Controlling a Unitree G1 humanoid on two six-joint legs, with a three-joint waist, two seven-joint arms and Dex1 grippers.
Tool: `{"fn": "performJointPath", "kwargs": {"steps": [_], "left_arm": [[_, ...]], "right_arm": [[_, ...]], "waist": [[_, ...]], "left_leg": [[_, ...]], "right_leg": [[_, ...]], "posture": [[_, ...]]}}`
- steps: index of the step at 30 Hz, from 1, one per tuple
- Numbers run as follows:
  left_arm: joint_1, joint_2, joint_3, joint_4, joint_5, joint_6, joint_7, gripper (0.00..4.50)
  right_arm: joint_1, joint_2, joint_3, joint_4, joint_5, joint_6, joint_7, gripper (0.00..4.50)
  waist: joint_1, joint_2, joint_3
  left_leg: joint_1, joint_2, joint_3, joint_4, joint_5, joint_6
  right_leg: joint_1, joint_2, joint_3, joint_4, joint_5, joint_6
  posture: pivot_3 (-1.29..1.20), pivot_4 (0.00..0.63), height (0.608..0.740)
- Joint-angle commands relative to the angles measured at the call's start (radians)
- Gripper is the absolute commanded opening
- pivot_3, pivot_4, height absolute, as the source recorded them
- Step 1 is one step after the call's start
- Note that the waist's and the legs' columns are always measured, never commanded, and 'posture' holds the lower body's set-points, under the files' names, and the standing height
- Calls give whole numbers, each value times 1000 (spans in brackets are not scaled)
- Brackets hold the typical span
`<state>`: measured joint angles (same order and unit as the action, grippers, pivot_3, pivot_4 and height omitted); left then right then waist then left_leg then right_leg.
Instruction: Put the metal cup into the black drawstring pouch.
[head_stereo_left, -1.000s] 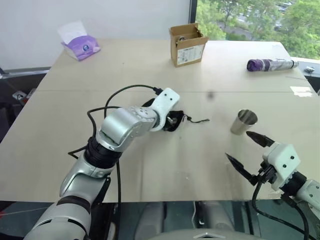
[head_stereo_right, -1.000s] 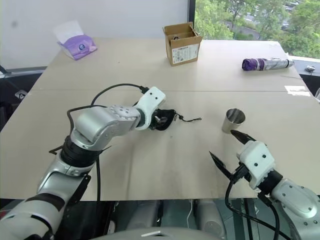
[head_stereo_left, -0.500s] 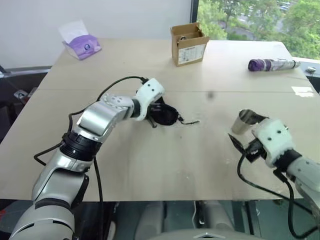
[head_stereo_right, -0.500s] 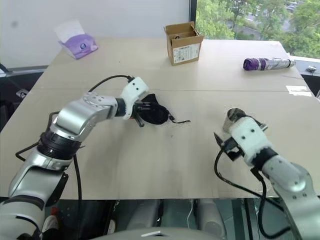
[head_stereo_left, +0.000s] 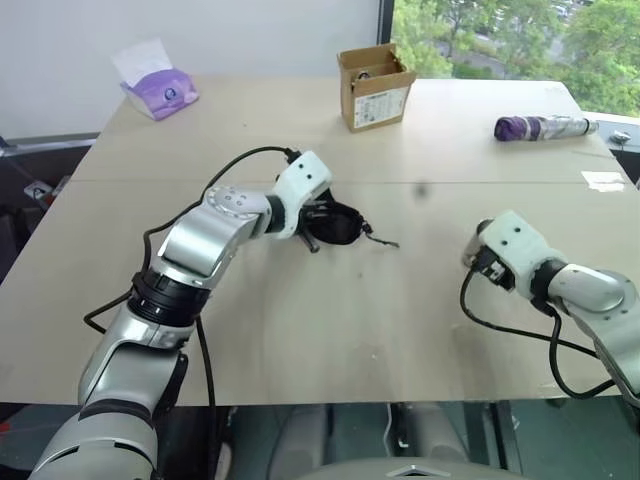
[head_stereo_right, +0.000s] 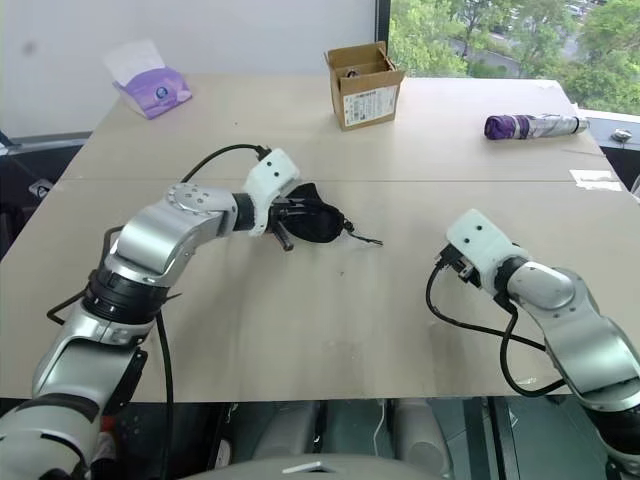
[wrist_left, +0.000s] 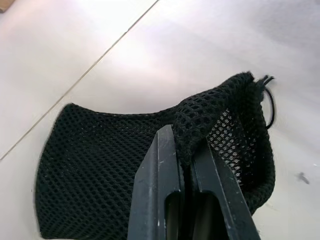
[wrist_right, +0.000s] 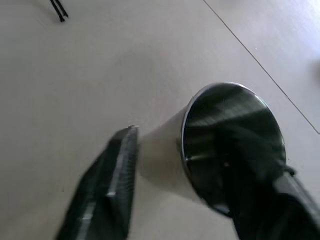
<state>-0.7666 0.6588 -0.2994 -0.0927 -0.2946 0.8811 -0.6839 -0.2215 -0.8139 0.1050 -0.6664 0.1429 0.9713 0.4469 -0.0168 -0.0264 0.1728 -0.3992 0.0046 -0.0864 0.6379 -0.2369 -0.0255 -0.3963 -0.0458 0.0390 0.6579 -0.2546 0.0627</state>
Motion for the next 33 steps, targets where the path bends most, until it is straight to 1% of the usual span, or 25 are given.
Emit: {"fn": "performJointPath", "kwargs": {"steps": [1, 2, 4, 5, 7, 9, 10, 11, 12, 16, 19, 23, 26, 29, 33], "left_arm": [[8, -4, 41, -53, 17, 6, 13, 0], [9, -7, 44, -55, 16, 13, 14, 0], [6, -12, 45, -53, 16, 18, 12, 0], [1, -15, 45, -48, 18, 19, 11, 0], [-10, -24, 47, -32, 20, 25, 8, 0], [-23, -37, 50, -17, 18, 32, 6, 0], [-30, -48, 51, -9, 16, 40, 7, 0], [-37, -59, 49, 2, 19, 45, 10, 0], [-43, -67, 46, 12, 23, 49, 13, 0], [-84, -112, 59, 45, 9, 108, 25, 0], [-119, -145, 79, 49, -12, 156, 23, 0], [-144, -161, 85, 34, -26, 199, 21, 0], [-160, -175, 100, 9, -50, 234, 24, 0], [-170, -186, 117, -16, -69, 266, 26, 0], [-174, -192, 132, -46, -82, 300, 25, 0]], "right_arm": [[-20, -17, -5, -24, -9, -5, 21, 467], [-17, -17, -7, -31, -9, -3, 23, 33], [-5, -1, -35, -58, 4, 6, 22, 33], [0, 32, -70, -80, 31, 23, 19, 33], [5, 124, -144, -127, 103, 57, 14, 33], [12, 231, -198, -167, 187, 49, 21, 33], [17, 316, -221, -181, 237, 46, 4, 33], [18, 390, -223, -185, 271, 37, -16, 33], [18, 437, -213, -186, 288, 22, -27, 33], [-2, 591, -143, -141, 324, -75, -57, 33], [-23, 644, -93, -72, 296, -158, -64, 33], [-56, 706, -61, 7, 304, -243, -70, 33], [-60, 715, -2, 97, 256, -328, -56, 33], [-60, 702, 51, 168, 208, -407, -40, 33], [-74, 688, 90, 236, 162, -482, -23, 33]], "waist": [[1, 0, 0], [1, 0, 0], [2, 0, 0], [2, 0, 0], [2, 0, 0], [0, 0, 0], [0, 0, 0], [0, 0, 0], [0, 0, 0], [-1, 0, 0], [-1, 0, 0], [-5, 0, 0], [-9, 0, 0], [-16, 1, 0], [-22, 1, 0]], "left_leg": [[0, 0, 0, 0, 0, 0], [0, 0, 0, 0, 0, 0], [0, 0, 0, 0, 0, 0], [0, 0, 0, 0, 0, 0], [0, 0, 0, 1, 0, 0], [0, 0, 0, 1, 0, 0], [0, 0, -1, 1, 0, 0], [0, 0, -1, 1, 0, 0], [0, 1, -1, 1, 0, 0], [0, 0, -1, 2, 0, 0], [1, 0, -1, 3, 0, 0], [1, 0, -1, 3, 0, 0], [1, 0, -1, 3, 0, 0], [1, 0, -1, 3, 0, 0], [1, 0, -1, 2, 0, 0]], "right_leg": [[0, 0, 0, 0, 0, 0], [0, 0, 0, 0, 0, 0], [0, 0, 0, 0, 0, 0], [0, 0, 0, 0, 0, 0], [0, 0, 0, 1, 0, 0], [0, 0, 0, 1, 0, 0], [0, 0, 0, 2, 0, 0], [0, 0, -1, 2, 0, 0], [0, 1, -1, 2, 0, 0], [0, 0, 0, 3, 0, 0], [0, 1, -1, 4, 0, 0], [0, 1, 0, 4, 0, 0], [0, 1, -1, 4, 0, 0], [0, 1, 0, 4, 0, 0], [0, 1, 0, 4, 0, 0]], "posture": [[0, 150, 740], [0, 150, 740], [0, 150, 740], [0, 150, 740], [0, 150, 740], [0, 150, 740], [0, 150, 740], [0, 150, 740], [0, 150, 740], [0, 150, 740], [0, 150, 740], [0, 150, 740], [0, 150, 740], [0, 150, 740], [0, 150, 740]]}}
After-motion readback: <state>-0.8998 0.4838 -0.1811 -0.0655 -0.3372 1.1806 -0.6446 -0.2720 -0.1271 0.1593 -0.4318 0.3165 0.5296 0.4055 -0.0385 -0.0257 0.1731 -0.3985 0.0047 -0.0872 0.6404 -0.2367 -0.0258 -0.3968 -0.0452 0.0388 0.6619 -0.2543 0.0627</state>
